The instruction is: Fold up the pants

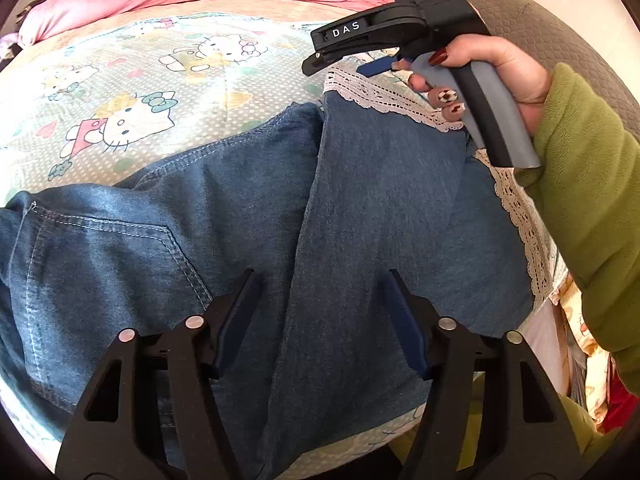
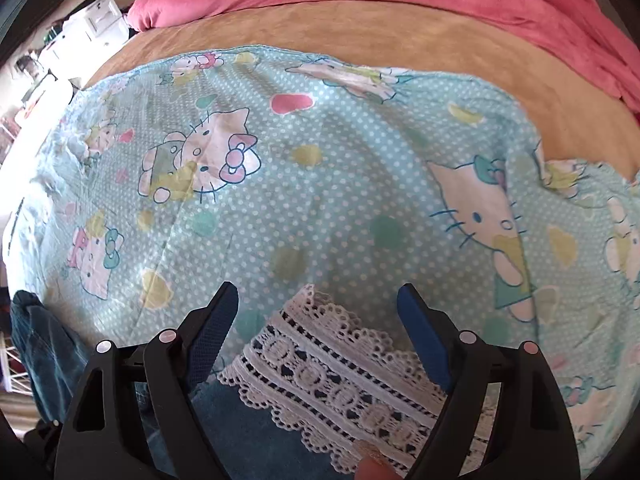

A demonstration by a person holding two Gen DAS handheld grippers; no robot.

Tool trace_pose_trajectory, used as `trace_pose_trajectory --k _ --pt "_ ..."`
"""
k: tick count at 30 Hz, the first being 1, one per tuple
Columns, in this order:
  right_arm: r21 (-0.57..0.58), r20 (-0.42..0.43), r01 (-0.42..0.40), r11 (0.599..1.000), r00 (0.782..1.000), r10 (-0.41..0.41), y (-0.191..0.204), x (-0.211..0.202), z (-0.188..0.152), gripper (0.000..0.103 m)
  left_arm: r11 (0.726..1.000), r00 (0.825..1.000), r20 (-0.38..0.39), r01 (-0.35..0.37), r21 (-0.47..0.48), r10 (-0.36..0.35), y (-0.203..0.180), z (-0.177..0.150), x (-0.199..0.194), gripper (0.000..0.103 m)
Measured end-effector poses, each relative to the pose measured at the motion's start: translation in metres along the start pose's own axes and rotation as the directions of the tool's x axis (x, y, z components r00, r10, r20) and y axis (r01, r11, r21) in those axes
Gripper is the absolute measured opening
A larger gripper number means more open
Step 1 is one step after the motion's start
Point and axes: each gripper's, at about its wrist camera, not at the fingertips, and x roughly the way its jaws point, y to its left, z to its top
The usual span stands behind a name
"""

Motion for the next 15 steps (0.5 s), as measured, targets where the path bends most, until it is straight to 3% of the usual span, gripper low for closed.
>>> trace_pose_trajectory --k 3,5,6,7,9,15 --pt "-0.020 0.019 -0.042 0.999 0.999 0.042 0.001 -0.002 -0.005 0.069 1.000 1.000 0.000 0.001 0.000 -0.001 0.000 0.000 -0.001 0.055" --pt "-0.044 0.028 -0.050 0.998 0.998 0.051 0.003 -0.007 -0.009 0.043 1.000 1.000 0.000 -0.001 0.005 0.001 -0.001 -0.001 -0.002 0.055" --pt "-0.054 0.034 -0.054 0.997 0.998 0.056 0.002 -0.010 -0.012 0.025 1.000 1.000 0.000 0.000 0.008 0.000 0.000 0.000 -0.001 0.055" --pt "-0.050 0.042 -0.065 0.997 0.997 0.067 0.001 -0.014 -0.015 0.019 1.000 1.000 0.001 0.001 0.009 -0.001 -0.001 0.000 -0.001 0.055" --pt "-0.035 0.084 -0.086 0.996 0.992 0.089 -0.004 -0.030 -0.022 0.009 1.000 1.000 0.002 0.003 0.009 -0.003 -0.002 0.001 -0.002 0.055" --pt "0.005 0.217 -0.142 0.990 0.967 0.137 -0.026 -0.097 -0.056 0.007 1.000 1.000 0.016 0.014 0.000 -0.014 0.001 0.001 -0.003 0.055"
